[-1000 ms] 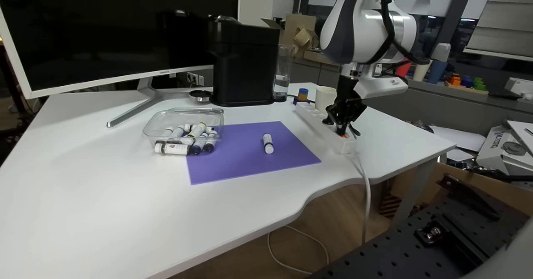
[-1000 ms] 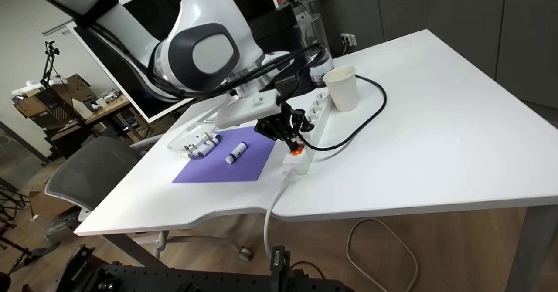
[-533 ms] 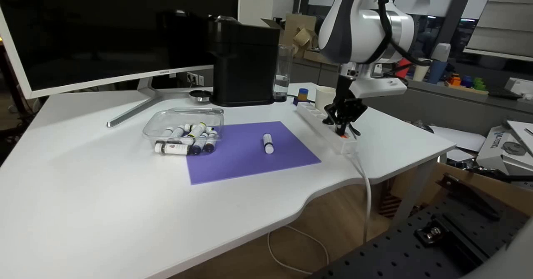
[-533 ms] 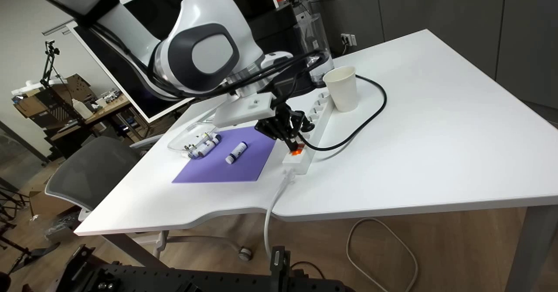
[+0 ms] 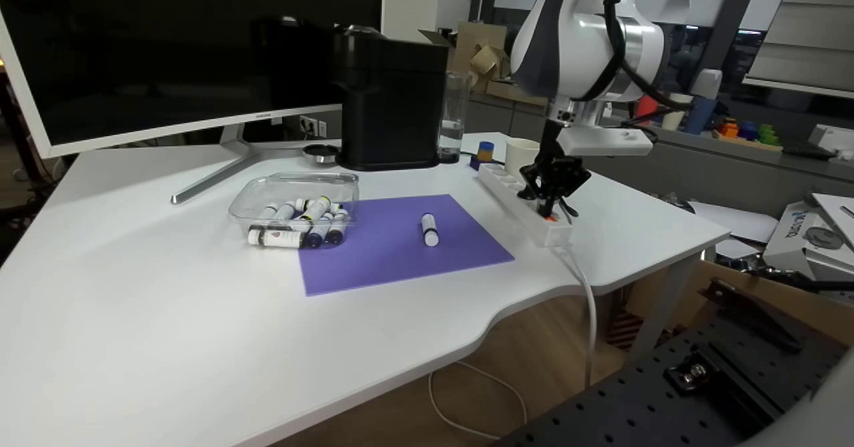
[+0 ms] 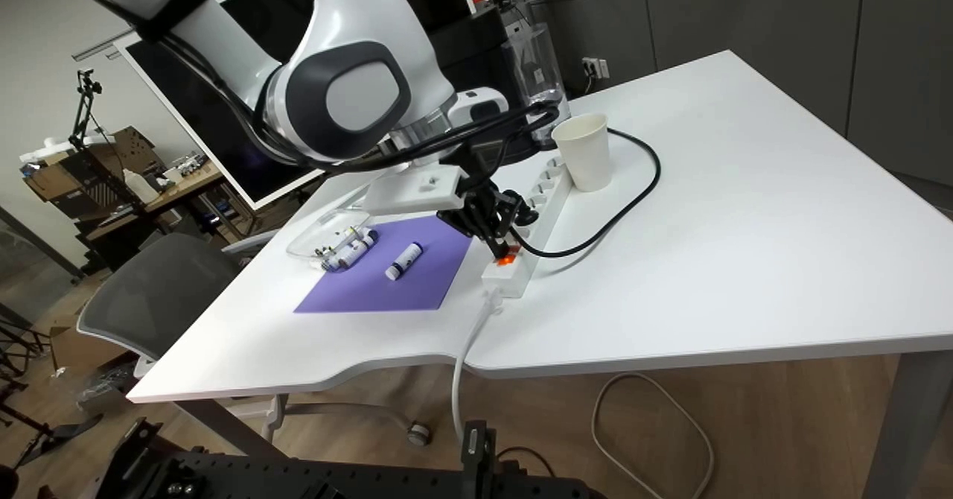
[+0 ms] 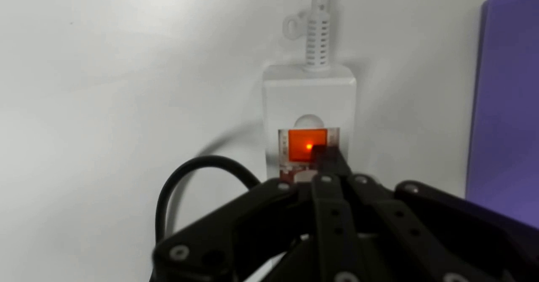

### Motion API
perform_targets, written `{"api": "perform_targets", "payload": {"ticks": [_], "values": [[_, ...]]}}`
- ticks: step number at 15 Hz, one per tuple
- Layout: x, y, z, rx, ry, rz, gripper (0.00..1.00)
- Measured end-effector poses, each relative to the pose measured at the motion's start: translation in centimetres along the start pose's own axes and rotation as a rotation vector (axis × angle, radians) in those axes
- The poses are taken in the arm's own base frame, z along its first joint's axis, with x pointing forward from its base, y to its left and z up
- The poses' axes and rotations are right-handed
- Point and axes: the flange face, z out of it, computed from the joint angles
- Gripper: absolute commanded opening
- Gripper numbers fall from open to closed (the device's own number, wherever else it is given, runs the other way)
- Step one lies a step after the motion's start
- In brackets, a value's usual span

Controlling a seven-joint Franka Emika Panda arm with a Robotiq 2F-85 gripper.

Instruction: Turn off the extension cable

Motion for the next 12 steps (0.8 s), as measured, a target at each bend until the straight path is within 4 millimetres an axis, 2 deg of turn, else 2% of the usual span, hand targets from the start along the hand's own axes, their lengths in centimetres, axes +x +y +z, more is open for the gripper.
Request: {"api": "perform_targets", "payload": {"ticks": [5, 12], "values": [[-0.16, 0.67, -0.04, 0.036, 0.006, -0.053, 0.0], [-0.82, 0.53, 0.08, 0.042, -0.012, -0.098, 0.0]]}}
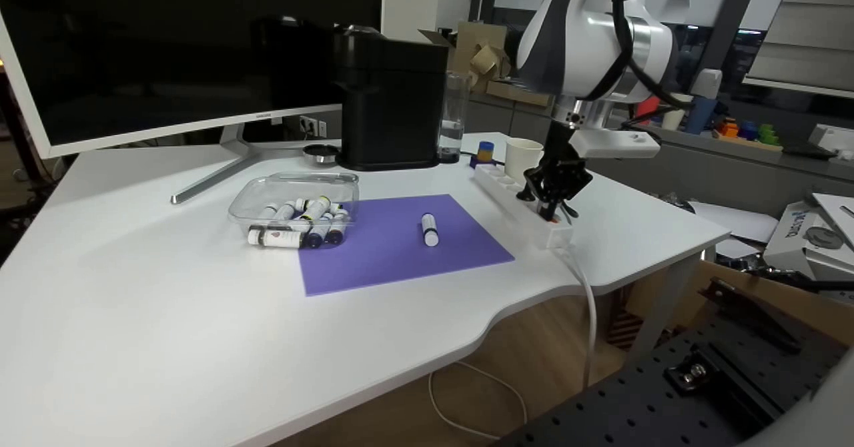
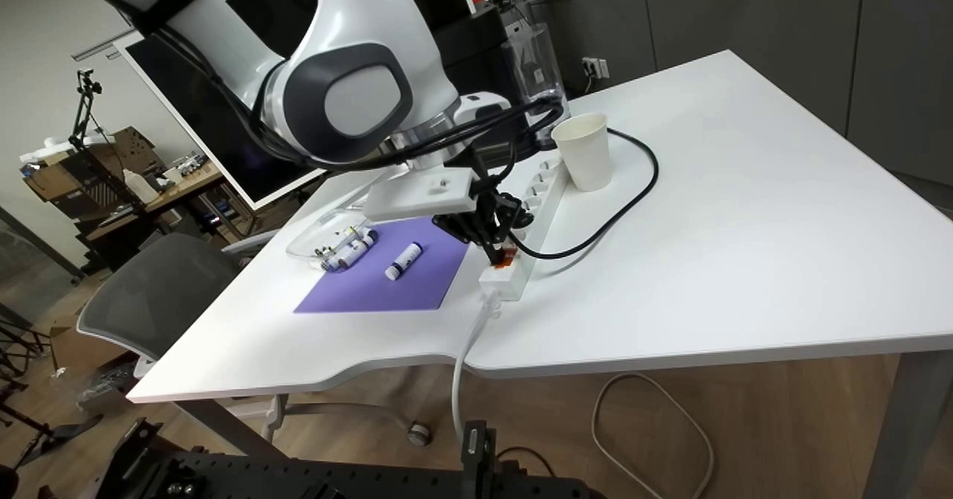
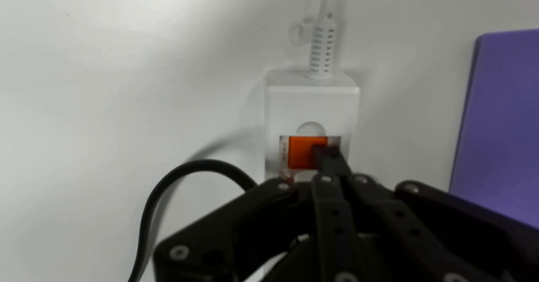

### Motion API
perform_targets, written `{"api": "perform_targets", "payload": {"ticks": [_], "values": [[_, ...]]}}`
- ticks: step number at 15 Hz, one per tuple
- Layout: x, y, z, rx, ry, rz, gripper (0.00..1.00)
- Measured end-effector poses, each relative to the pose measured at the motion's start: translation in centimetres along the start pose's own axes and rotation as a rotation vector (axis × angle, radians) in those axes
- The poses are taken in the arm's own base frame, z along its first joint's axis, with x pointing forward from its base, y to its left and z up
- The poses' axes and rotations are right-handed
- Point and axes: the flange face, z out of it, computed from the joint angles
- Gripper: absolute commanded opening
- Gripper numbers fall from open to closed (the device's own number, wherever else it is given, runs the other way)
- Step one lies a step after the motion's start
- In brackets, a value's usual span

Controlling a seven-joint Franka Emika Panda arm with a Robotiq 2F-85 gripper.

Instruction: Turn off the extension cable

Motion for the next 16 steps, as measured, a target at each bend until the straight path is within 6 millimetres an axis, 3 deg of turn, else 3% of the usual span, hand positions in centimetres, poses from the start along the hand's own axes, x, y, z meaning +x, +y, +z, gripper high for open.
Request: {"api": "perform_targets", "payload": {"ticks": [16], "values": [[-0.23, -0.51, 0.23, -0.063, -0.063, -0.041, 0.0]]}}
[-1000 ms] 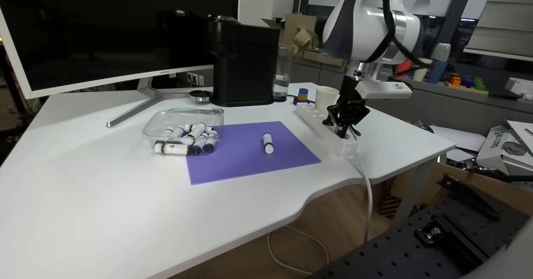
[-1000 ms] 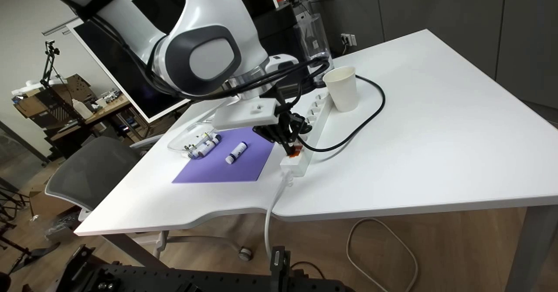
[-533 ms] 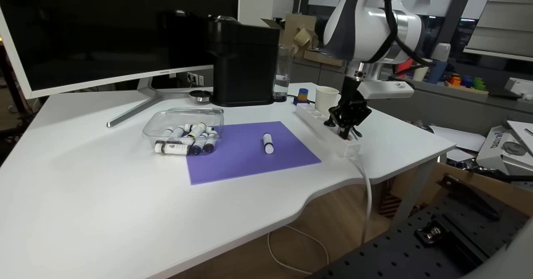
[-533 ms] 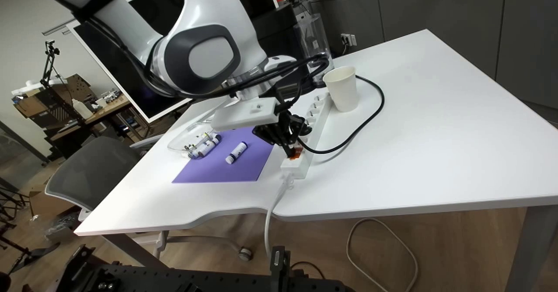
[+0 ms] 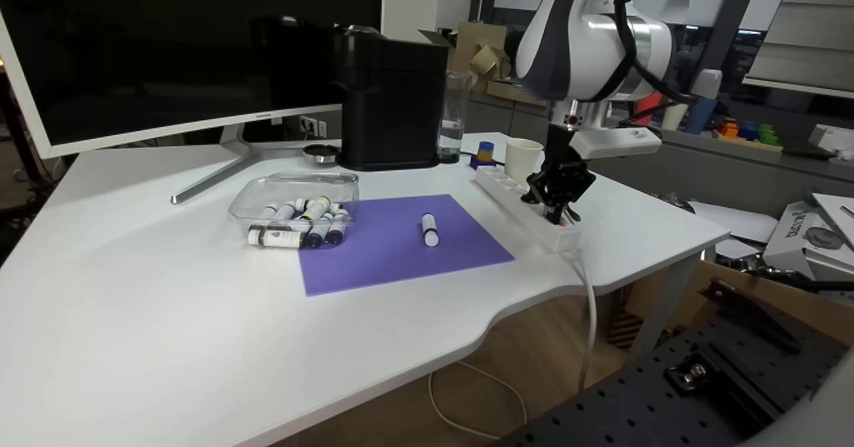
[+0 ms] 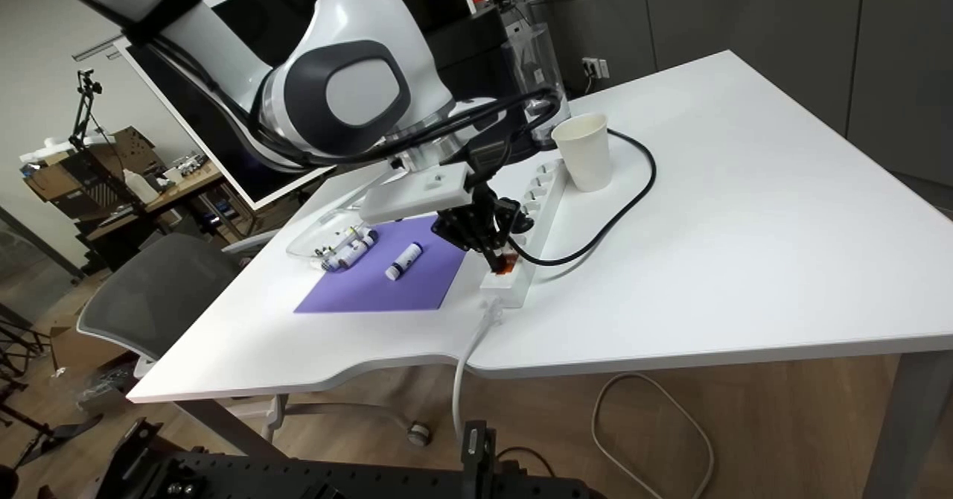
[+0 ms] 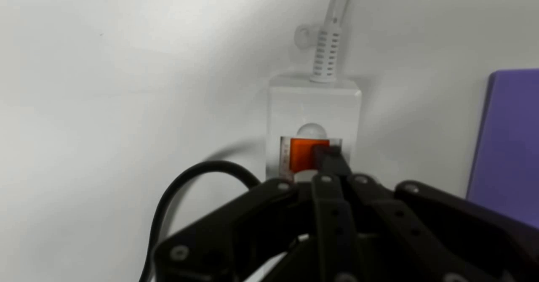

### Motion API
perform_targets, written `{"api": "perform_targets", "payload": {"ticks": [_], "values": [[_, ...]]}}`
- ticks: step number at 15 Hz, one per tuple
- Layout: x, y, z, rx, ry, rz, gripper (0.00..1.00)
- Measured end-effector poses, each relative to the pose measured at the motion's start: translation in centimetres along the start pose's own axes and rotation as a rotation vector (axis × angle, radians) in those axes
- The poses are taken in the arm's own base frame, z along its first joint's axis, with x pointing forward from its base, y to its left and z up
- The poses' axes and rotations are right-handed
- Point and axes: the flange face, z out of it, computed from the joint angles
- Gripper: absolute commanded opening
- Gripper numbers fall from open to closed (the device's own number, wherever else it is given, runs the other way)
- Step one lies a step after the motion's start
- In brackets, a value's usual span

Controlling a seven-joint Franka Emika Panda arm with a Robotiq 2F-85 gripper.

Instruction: Turn off the extension cable

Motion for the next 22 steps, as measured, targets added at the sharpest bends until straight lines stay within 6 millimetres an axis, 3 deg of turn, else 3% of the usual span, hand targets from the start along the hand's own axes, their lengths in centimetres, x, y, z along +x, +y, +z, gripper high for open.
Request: {"api": "perform_targets", "payload": {"ticks": [6, 8, 9, 11, 20, 22], "values": [[-0.3, -0.4, -0.2, -0.002, -0.004, -0.021, 0.0], [-0.9, -0.7, -1.1, -0.016, -0.004, -0.054, 0.0], [-1.2, -0.9, -2.1, -0.022, -0.001, -0.072, 0.26], [-1.7, -1.3, -4.7, -0.034, 0.022, -0.101, 0.31], [-3.9, -2.4, -20.2, -0.039, 0.168, -0.123, 0.93], [-4.6, -3.0, -23.2, -0.038, 0.182, -0.118, 1.0]]}}
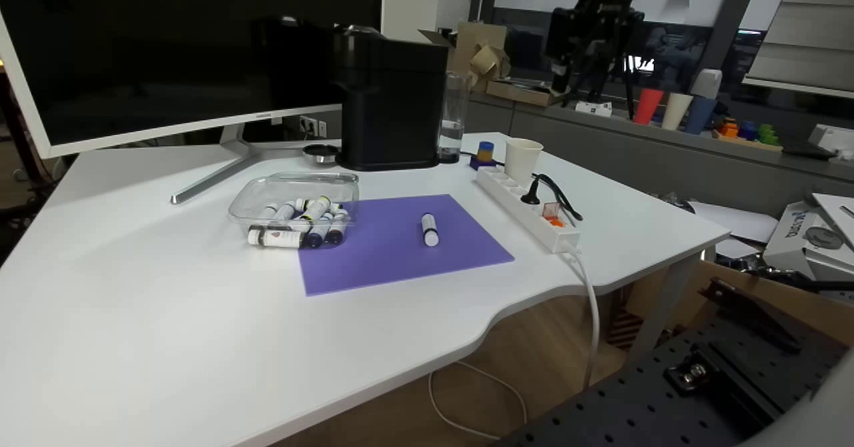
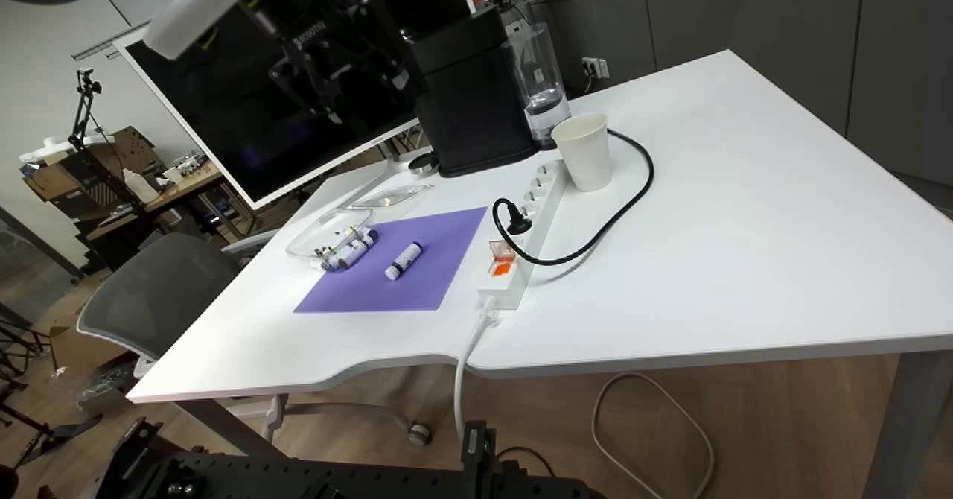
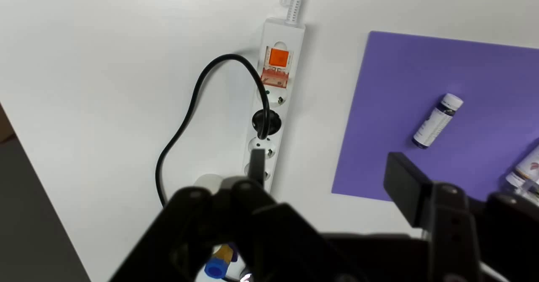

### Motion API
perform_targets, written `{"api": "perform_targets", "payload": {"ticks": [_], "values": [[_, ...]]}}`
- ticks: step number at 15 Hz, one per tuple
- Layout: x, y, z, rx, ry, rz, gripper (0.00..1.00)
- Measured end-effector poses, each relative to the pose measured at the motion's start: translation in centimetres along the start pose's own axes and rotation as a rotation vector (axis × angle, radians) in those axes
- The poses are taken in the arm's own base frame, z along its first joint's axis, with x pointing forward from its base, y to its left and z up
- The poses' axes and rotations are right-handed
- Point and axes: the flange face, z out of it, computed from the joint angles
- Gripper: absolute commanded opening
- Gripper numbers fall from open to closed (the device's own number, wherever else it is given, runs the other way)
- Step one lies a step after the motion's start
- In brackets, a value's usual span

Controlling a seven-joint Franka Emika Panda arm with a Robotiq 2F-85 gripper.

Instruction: Turn off the extension cable

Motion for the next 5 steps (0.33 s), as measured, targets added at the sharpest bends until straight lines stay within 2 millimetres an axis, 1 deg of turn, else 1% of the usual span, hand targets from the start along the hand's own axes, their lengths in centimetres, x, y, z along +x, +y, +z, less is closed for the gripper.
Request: {"api": "perform_targets", "payload": {"ticks": [1, 3, 5], "values": [[-0.1, -0.2, -1.3, 0.0, 0.006, 0.005, 1.0], [-0.4, -0.6, -3.1, 0.001, 0.012, 0.014, 1.0], [-0.6, -0.9, -4.2, 0.008, 0.01, 0.022, 1.0]]}}
